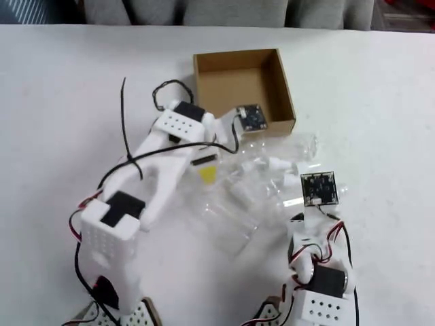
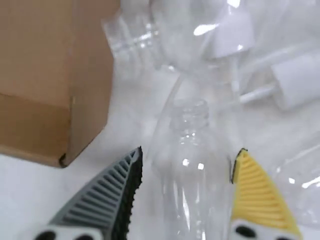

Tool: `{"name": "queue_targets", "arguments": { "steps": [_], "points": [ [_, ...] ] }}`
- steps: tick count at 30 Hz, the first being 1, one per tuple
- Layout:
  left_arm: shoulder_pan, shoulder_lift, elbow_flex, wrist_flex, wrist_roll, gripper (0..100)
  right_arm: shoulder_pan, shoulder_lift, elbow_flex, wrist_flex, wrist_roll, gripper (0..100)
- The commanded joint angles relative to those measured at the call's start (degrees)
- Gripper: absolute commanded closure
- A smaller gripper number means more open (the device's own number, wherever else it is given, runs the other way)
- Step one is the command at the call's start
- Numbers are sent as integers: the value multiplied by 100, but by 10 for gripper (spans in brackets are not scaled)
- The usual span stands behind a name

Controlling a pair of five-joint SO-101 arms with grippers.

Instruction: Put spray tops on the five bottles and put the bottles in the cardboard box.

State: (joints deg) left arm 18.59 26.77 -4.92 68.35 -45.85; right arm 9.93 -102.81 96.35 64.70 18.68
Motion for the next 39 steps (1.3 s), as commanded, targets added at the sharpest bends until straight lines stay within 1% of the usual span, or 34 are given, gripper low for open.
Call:
{"name": "queue_targets", "arguments": {
  "steps": [1, 4, 11, 14, 19, 21, 24, 27, 30, 32, 34, 36, 39],
  "points": [
    [-13, 4, -255, 70, -9, 718, 4, -31, 44, 48, 79, 981],
    [-57, 13, -220, 185, 0, 724, 4, -31, 44, 48, 79, 981],
    [-92, 22, -70, 193, 0, 861, 4, -31, 44, 48, 79, 981],
    [-92, 13, 185, 185, 0, 886, 4, -31, 44, 48, 79, 981],
    [-224, -40, 484, 229, 44, 885, -4, -31, 44, 40, 79, 981],
    [-382, -40, 466, 229, 290, 883, -4, -31, 44, 40, 79, 981],
    [-567, -92, 440, 229, 440, 883, -4, -31, 44, 40, 79, 981],
    [-593, -435, 466, 264, 484, 882, -4, -31, 44, 40, 79, 981],
    [-593, -1024, 475, 607, 527, 882, -4, -31, 44, 40, 79, 981],
    [-593, -1490, 501, 747, 958, 882, -4, -31, 44, 40, 79, 981],
    [-637, -1895, 501, 756, 1591, 882, -4, -31, 44, 48, 79, 981],
    [-778, -2220, 501, 668, 2365, 882, -4, -31, 44, 57, 79, 981],
    [-1042, -2387, 510, 369, 3807, 882, -4, -31, 44, 57, 79, 981]
  ]
}}
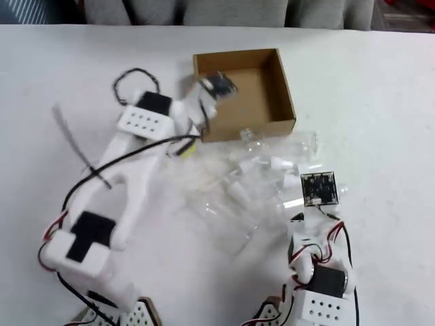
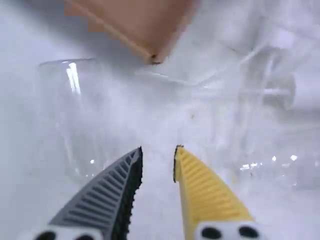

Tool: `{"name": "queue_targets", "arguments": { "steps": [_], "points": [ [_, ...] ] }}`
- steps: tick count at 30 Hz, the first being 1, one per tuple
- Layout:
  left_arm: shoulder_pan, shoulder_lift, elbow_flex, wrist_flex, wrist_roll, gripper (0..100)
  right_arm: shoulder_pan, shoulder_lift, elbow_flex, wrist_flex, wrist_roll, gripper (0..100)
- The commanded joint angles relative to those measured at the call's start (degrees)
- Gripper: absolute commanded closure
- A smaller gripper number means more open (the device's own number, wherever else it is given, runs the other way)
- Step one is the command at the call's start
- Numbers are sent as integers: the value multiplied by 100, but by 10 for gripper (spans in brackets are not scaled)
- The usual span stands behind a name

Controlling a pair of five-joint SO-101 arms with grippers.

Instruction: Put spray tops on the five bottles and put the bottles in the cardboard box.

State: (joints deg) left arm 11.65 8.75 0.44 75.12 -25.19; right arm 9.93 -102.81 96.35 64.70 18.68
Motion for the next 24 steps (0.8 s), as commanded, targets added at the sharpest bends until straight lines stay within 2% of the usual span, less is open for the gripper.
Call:
{"name": "queue_targets", "arguments": {
  "steps": [1, 4, 6, 10, 12, 17, 24],
  "points": [
    [-453, -585, -26, -448, 2207, 882, -4, -31, 44, 57, 79, 981],
    [-831, -567, -18, -1020, 3253, 882, -4, -31, 44, 66, 79, 981],
    [-1068, -576, 141, -1407, 3525, 862, -4, -31, 44, 66, 79, 981],
    [-1358, -567, 492, -1996, 2866, 680, -4, -31, 44, 66, 79, 981],
    [-1499, -567, 598, -2171, 2655, 624, -4, -31, 44, 66, 79, 981],
    [-1807, 4, 132, -2338, 2154, 642, -4, -31, 44, 66, 79, 981],
    [-1842, 1842, -2048, -1090, 1688, 641, -4, -31, 44, 66, 79, 981]
  ]
}}
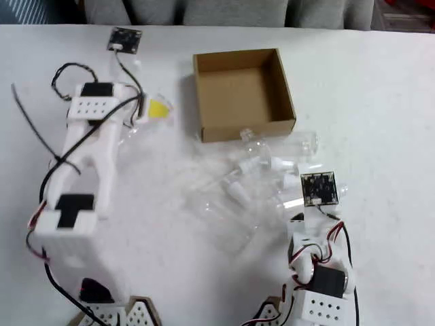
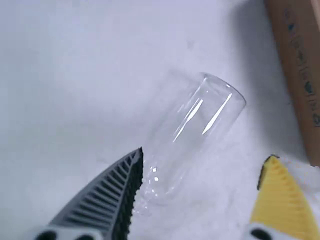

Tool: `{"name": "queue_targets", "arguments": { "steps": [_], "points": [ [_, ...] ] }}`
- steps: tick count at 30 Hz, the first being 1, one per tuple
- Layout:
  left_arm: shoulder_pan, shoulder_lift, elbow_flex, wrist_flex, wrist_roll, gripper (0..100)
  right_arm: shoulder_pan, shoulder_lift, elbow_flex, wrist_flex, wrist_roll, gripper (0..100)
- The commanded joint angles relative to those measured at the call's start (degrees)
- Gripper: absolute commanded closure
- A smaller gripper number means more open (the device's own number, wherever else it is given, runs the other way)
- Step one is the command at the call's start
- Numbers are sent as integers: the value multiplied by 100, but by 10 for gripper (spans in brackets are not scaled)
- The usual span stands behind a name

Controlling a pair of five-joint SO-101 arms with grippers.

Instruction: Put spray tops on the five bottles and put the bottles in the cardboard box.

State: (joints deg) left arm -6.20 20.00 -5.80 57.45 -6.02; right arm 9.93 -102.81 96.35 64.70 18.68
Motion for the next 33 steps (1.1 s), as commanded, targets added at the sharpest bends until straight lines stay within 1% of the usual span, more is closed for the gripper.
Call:
{"name": "queue_targets", "arguments": {
  "steps": [1, 11, 17, 19, 21, 25, 27, 33],
  "points": [
    [-57, 954, -1749, 818, -237, 641, -4, -31, 44, 66, 79, 981],
    [-75, 3451, -4765, 1829, -220, 645, -4, -31, 44, 66, 79, 981],
    [-31, 4620, -6426, 2927, -229, 651, -4, -31, 44, 66, 79, 981],
    [-66, 4910, -7051, 3367, -237, 701, -4, -31, 44, 66, 79, 981],
    [-92, 5138, -7631, 3833, -246, 793, -4, -31, 44, 66, 79, 981],
    [-84, 5516, -8563, 4448, -651, 986, -4, -31, 44, 66, 79, 981],
    [-119, 5648, -8703, 4492, -589, 963, -4, -31, 44, 57, 79, 981],
    [-426, 5727, -8721, 4519, 62, 979, -4, -31, 44, 57, 79, 981]
  ]
}}
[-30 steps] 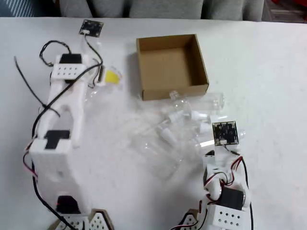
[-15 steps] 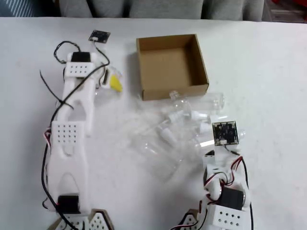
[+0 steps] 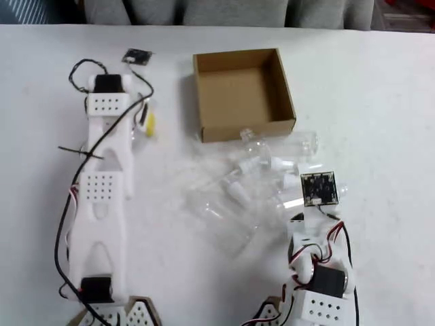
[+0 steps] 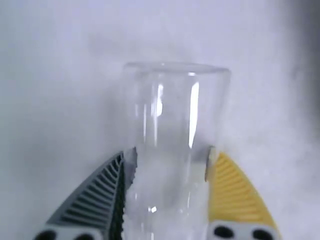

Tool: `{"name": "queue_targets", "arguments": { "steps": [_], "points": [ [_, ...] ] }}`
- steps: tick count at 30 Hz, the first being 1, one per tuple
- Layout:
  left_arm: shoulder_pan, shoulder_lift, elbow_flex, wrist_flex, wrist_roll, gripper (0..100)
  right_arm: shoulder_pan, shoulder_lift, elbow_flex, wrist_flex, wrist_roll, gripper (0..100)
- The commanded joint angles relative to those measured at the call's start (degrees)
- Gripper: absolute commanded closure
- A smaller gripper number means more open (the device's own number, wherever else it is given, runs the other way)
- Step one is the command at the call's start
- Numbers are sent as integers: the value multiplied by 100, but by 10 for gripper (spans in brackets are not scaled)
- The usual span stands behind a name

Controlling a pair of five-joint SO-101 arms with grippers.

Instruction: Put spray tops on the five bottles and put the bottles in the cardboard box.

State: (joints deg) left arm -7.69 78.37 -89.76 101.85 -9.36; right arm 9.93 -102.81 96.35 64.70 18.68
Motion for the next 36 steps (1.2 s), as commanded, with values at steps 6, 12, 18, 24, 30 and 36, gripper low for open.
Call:
{"name": "queue_targets", "arguments": {
  "steps": [6, 12, 18, 24, 30, 36],
  "points": [
    [-453, -119, -316, 97, 642, 980, -4, -31, 44, 57, 79, 981],
    [-453, -884, 633, 97, 633, 980, -4, -31, 44, 57, 79, 981],
    [-277, -2870, 3218, 53, 633, 979, -4, -31, 44, 57, 79, 981],
    [-92, -4374, 5073, 44, 633, 979, -4, -31, 44, 66, 79, 981],
    [75, -5473, 6831, -422, 624, 980, -4, -31, 44, 66, 79, 981],
    [22, -6598, 8870, -1767, 615, 977, 4, -31, 44, 66, 79, 981]
  ]
}}
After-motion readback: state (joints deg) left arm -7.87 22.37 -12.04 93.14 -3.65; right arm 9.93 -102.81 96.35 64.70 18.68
